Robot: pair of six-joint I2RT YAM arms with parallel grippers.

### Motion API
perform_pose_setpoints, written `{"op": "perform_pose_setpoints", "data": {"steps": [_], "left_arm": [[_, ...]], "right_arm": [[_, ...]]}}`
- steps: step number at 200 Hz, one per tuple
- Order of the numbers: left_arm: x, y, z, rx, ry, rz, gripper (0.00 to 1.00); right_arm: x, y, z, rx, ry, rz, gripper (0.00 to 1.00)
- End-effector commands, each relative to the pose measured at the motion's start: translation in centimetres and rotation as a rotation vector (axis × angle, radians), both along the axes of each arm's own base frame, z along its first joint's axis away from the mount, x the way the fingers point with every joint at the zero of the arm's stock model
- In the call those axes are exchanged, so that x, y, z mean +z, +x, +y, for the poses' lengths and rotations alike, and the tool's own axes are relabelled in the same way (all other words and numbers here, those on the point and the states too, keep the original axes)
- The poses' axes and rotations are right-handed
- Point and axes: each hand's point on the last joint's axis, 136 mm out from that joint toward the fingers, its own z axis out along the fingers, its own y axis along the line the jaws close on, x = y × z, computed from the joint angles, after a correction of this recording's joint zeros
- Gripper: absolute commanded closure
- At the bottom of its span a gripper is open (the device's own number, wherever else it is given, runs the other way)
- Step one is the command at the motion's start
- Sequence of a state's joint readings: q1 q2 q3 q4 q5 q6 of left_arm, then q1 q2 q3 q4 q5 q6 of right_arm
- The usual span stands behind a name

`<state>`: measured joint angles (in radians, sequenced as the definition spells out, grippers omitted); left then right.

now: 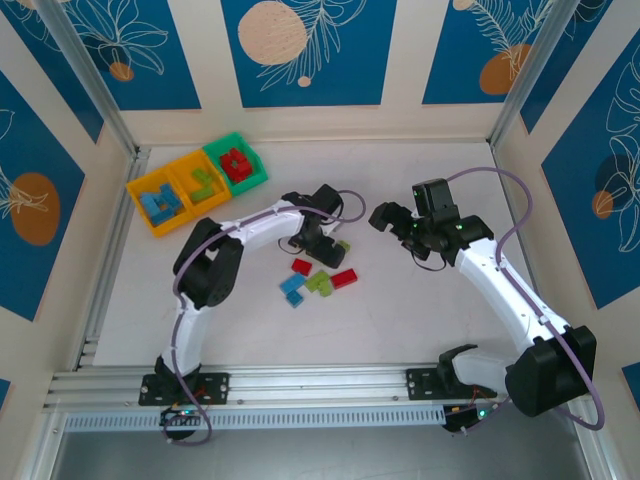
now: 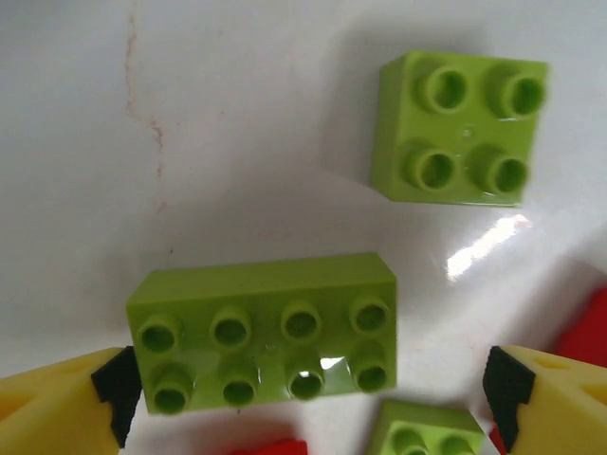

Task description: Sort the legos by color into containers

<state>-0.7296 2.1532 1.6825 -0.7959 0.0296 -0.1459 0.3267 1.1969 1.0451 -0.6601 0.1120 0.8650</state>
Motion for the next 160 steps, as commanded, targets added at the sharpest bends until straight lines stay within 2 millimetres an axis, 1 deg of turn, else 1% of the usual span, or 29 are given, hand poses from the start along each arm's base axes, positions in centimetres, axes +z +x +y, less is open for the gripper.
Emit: {"op": "perform_pose_setpoints", "data": {"steps": [1, 19, 33, 44, 55, 65, 77, 88, 103, 112, 123, 137, 147, 160], "left_arm": [[-0.4, 0.1, 0.7, -0.024, 0.067, 0.015, 0.15], [-1.1, -0.1, 1.3, -0.019, 0.102, 0.021, 0.25], [-1.1, 0.0, 1.7, -0.017, 0.113, 0.011, 0.34], [-0.7, 0.1, 2.0, -0.013, 0.115, -0.007, 0.38], [0.1, 0.3, 2.2, -0.007, 0.106, -0.034, 0.43], [1.2, 0.7, 2.4, 0.010, 0.083, -0.057, 0.45], [3.0, 1.6, 3.2, 0.057, 0.030, -0.078, 0.46], [5.3, 3.0, 4.5, 0.128, -0.039, -0.108, 0.47], [8.6, 5.5, 7.8, 0.251, -0.123, -0.159, 0.47], [10.3, 7.3, 10.5, 0.336, -0.156, -0.197, 0.47], [11.8, 9.4, 14.2, 0.432, -0.159, -0.245, 0.47], [12.8, 11.9, 18.8, 0.535, -0.125, -0.294, 0.47], [12.8, 13.6, 22.2, 0.615, -0.100, -0.311, 0.47], [12.8, 15.6, 25.6, 0.696, -0.087, -0.325, 0.47]], "right_arm": [[-0.4, -0.6, 0.0, -0.005, 0.009, 0.027, 0.03], [-0.3, -0.5, 0.0, -0.006, 0.010, 0.024, 0.03], [-0.3, -0.5, 0.0, -0.006, 0.012, 0.025, 0.03], [-0.3, -0.5, 0.0, -0.007, 0.015, 0.025, 0.03], [-0.3, -0.4, 0.1, -0.006, 0.017, 0.024, 0.03], [-0.3, -0.4, 0.1, -0.008, 0.019, 0.026, 0.03], [-0.2, -0.4, 0.2, -0.007, 0.021, 0.025, 0.03], [-0.1, -0.4, 0.2, -0.005, 0.020, 0.022, 0.03], [-0.1, -0.3, 0.2, -0.004, 0.018, 0.021, 0.03], [0.0, -0.3, 0.2, -0.004, 0.019, 0.018, 0.03], [-0.1, -0.2, 0.3, -0.004, 0.020, 0.018, 0.03], [-0.1, -0.1, 0.4, -0.002, 0.026, 0.017, 0.03], [-0.1, -0.1, 0.5, -0.002, 0.029, 0.016, 0.03], [0.0, 0.0, 0.6, 0.000, 0.031, 0.016, 0.03]]}}
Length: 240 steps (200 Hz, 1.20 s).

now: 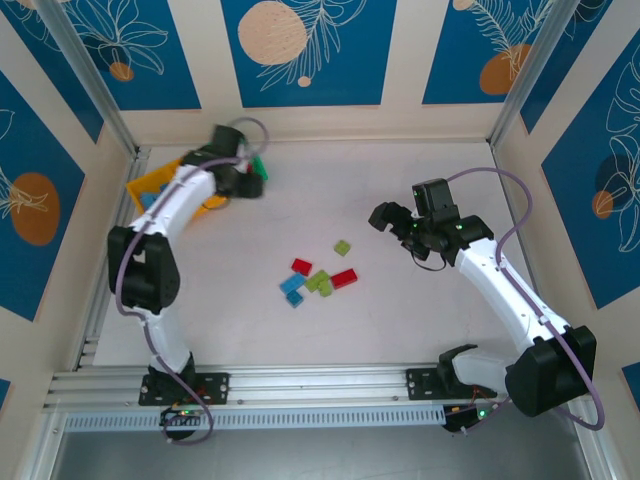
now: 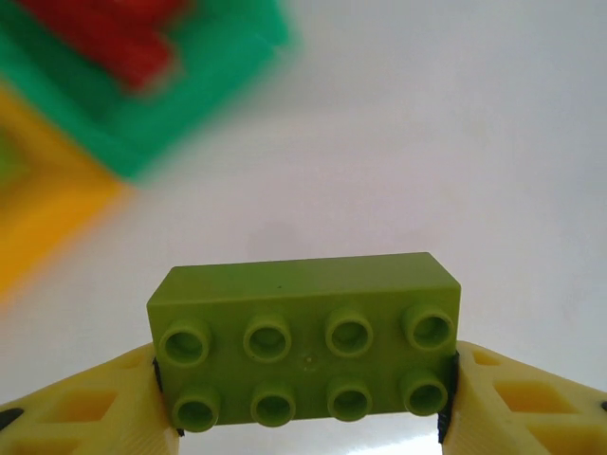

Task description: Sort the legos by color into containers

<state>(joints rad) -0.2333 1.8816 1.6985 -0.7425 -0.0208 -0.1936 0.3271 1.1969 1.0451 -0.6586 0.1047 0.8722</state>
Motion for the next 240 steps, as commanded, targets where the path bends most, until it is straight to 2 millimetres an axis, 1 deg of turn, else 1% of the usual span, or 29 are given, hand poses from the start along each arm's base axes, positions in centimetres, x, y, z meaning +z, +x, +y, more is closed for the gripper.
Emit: {"op": "perform_pose_setpoints", "data": {"steps": [1, 12, 21, 29, 35, 47, 59, 71, 85, 101, 112, 113, 114, 119, 123, 125, 126, 144, 167, 179, 185, 203, 223, 240], "left_arm": [[-0.6, 2.6, 5.5, 0.154, 0.022, 0.008, 0.47], [-0.7, 4.1, 8.2, 0.225, 0.030, -0.002, 0.46], [-0.6, 5.3, 9.9, 0.270, 0.032, -0.015, 0.43], [-0.5, 6.2, 11.2, 0.300, 0.035, -0.023, 0.39], [-0.4, 6.8, 12.1, 0.316, 0.035, -0.026, 0.34], [-0.2, 8.0, 13.0, 0.324, 0.021, -0.023, 0.23], [0.1, 8.8, 13.2, 0.319, 0.003, -0.019, 0.16], [0.7, 9.2, 12.9, 0.301, -0.011, -0.029, 0.15], [1.5, 8.9, 12.4, 0.291, -0.038, -0.038, 0.14], [2.4, 7.9, 11.4, 0.274, -0.093, -0.041, 0.14], [3.4, 6.9, 9.9, 0.243, -0.145, -0.055, 0.14], [3.8, 6.9, 9.8, 0.239, -0.151, -0.065, 0.14], [3.4, 6.6, 9.6, 0.238, -0.153, -0.053, 0.14], [3.6, 6.0, 8.8, 0.224, -0.173, -0.053, 0.15], [4.0, 5.4, 8.2, 0.213, -0.191, -0.060, 0.15], [4.6, 5.3, 7.8, 0.205, -0.204, -0.076, 0.15], [4.2, 5.0, 7.6, 0.202, -0.207, -0.061, 0.15], [5.3, 2.1, 3.6, 0.113, -0.275, -0.057, 0.16], [5.5, -2.2, -2.0, -0.046, -0.293, -0.038, 0.17], [5.1, -4.3, -5.1, -0.124, -0.295, -0.029, 0.17], [4.7, -5.4, -7.0, -0.167, -0.288, -0.018, 0.18], [3.5, -8.2, -11.9, -0.284, -0.251, 0.017, 0.17], [1.5, -10.2, -16.1, -0.361, -0.214, 0.055, 0.18], [-0.7, -11.0, -18.9, -0.404, -0.202, 0.091, 0.18]], "right_arm": [[-0.1, 0.0, 0.4, 0.000, 0.022, 0.014, 0.03], [0.1, 0.1, 0.4, -0.001, 0.023, 0.011, 0.03], [0.1, 0.1, 0.5, 0.001, 0.022, 0.009, 0.03], [0.2, 0.1, 0.4, 0.001, 0.021, 0.006, 0.03], [0.3, 0.1, 0.4, 0.002, 0.019, 0.005, 0.03], [0.3, 0.1, 0.4, 0.004, 0.016, 0.005, 0.03], [0.3, 0.1, 0.4, 0.008, 0.014, 0.003, 0.03], [0.3, 0.1, 0.3, 0.009, 0.012, 0.003, 0.03], [0.2, 0.2, 0.4, 0.011, 0.011, 0.006, 0.03], [-0.1, 0.2, 0.5, 0.014, 0.010, 0.014, 0.03], [-0.2, 0.2, 0.5, 0.014, 0.010, 0.017, 0.03], [-0.3, 0.2, 0.5, 0.014, 0.010, 0.019, 0.03], [-0.3, 0.2, 0.5, 0.014, 0.010, 0.019, 0.03], [-0.4, 0.3, 0.5, 0.013, 0.010, 0.021, 0.03], [-0.4, 0.3, 0.6, 0.013, 0.011, 0.021, 0.03], [-0.5, 0.3, 0.6, 0.014, 0.012, 0.023, 0.03], [-0.5, 0.3, 0.6, 0.013, 0.012, 0.022, 0.03], [-0.7, 0.6, 0.8, 0.016, 0.014, 0.025, 0.03], [-1.2, 0.9, 1.0, 0.028, -0.004, 0.033, 0.03], [-1.5, 1.0, 1.3, 0.033, -0.008, 0.043, 0.03], [-1.7, 1.2, 1.4, 0.035, -0.006, 0.047, 0.03], [-1.9, 1.5, 1.8, 0.036, 0.006, 0.060, 0.03], [-1.9, 1.4, 1.8, 0.033, 0.012, 0.077, 0.03], [-2.3, 0.8, 1.1, 0.012, 0.003, 0.100, 0.03]]}}
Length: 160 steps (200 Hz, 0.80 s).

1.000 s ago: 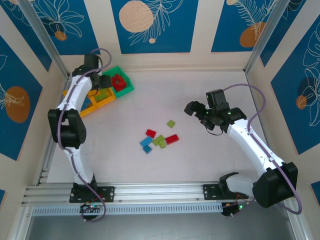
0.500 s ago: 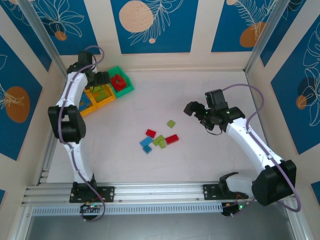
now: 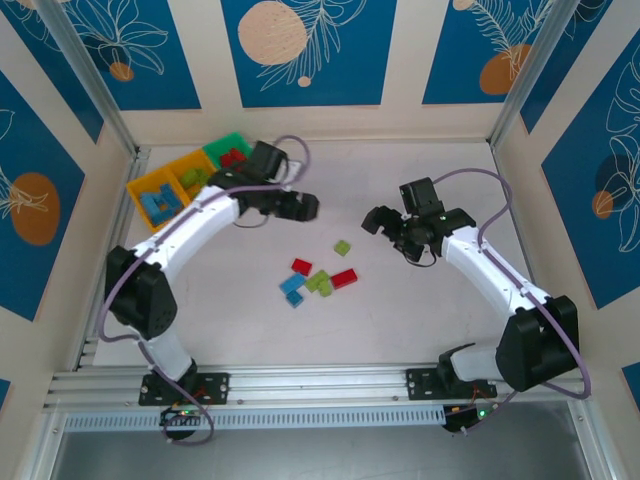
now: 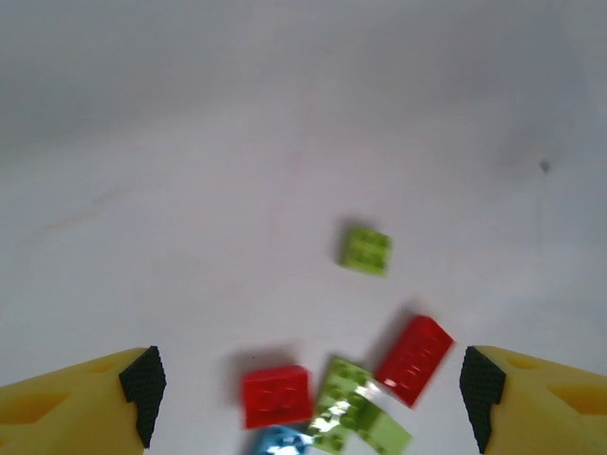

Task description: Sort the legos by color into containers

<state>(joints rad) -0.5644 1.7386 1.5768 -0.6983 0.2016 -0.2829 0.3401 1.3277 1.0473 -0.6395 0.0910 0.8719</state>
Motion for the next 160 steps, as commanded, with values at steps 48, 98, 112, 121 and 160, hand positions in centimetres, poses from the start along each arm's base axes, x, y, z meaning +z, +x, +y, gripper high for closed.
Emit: {"op": "perform_pose_setpoints", "data": {"steps": [48, 98, 112, 121, 160], "left_arm": [[-9.7, -0.5, -7.2, -0.171, 0.213, 0.054, 0.19], [-13.8, -0.7, -9.5, -0.265, 0.267, 0.105, 0.29], [-14.8, -0.8, -9.7, -0.267, 0.275, 0.125, 0.32], [-15.5, -0.8, -9.6, -0.268, 0.285, 0.137, 0.35], [-17.8, -1.0, -8.6, -0.249, 0.353, 0.178, 0.46]], "right_arm": [[1.0, -2.3, -2.5, -0.102, 0.021, 0.005, 0.03], [1.0, -3.1, -3.5, -0.128, 0.022, -0.016, 0.03], [1.1, -3.0, -3.3, -0.126, 0.031, -0.016, 0.03], [1.1, -2.9, -3.3, -0.125, 0.033, -0.014, 0.03], [1.2, -2.7, -3.0, -0.120, 0.040, -0.013, 0.03]]}}
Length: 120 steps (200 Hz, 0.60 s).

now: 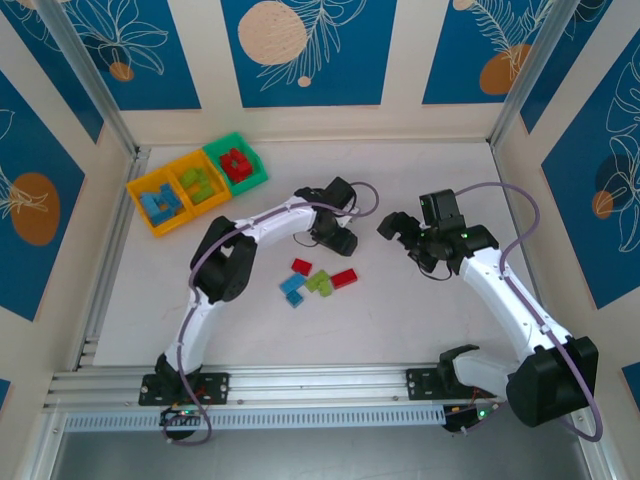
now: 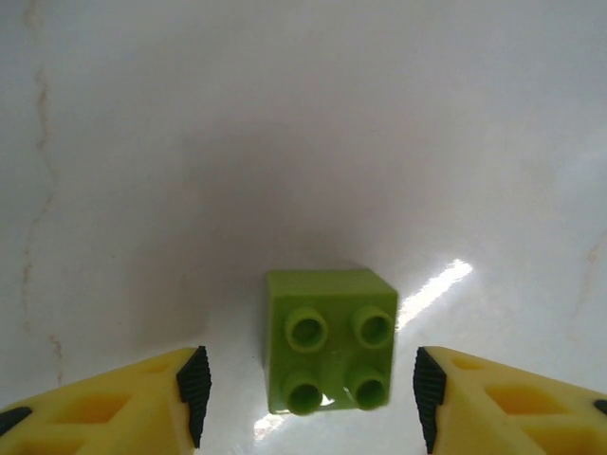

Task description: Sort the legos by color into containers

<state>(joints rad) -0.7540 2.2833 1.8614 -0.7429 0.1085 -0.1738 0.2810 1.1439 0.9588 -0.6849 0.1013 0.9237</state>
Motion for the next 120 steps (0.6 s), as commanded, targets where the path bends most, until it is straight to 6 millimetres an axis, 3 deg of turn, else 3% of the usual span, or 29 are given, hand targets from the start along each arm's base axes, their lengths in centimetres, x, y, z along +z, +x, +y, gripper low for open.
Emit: {"op": "perform_pose_setpoints", "data": {"steps": [1, 50, 82, 120], "left_arm": [[-1.6, -0.6, 0.8, -0.008, 0.077, 0.027, 0.47], [-1.3, -0.1, 1.5, 0.030, 0.083, 0.009, 0.64], [1.9, 1.6, 3.6, 0.121, 0.013, -0.017, 0.70], [8.0, 4.3, 8.7, 0.279, -0.119, -0.059, 0.70]], "right_arm": [[-0.3, -0.1, 0.0, -0.012, 0.010, 0.021, 0.03], [-0.2, 0.0, 0.2, -0.013, 0.019, 0.020, 0.03], [0.4, 0.3, 0.7, 0.010, 0.032, 0.000, 0.03], [3.0, 1.0, 7.1, 0.313, 0.135, -0.138, 0.04]]}}
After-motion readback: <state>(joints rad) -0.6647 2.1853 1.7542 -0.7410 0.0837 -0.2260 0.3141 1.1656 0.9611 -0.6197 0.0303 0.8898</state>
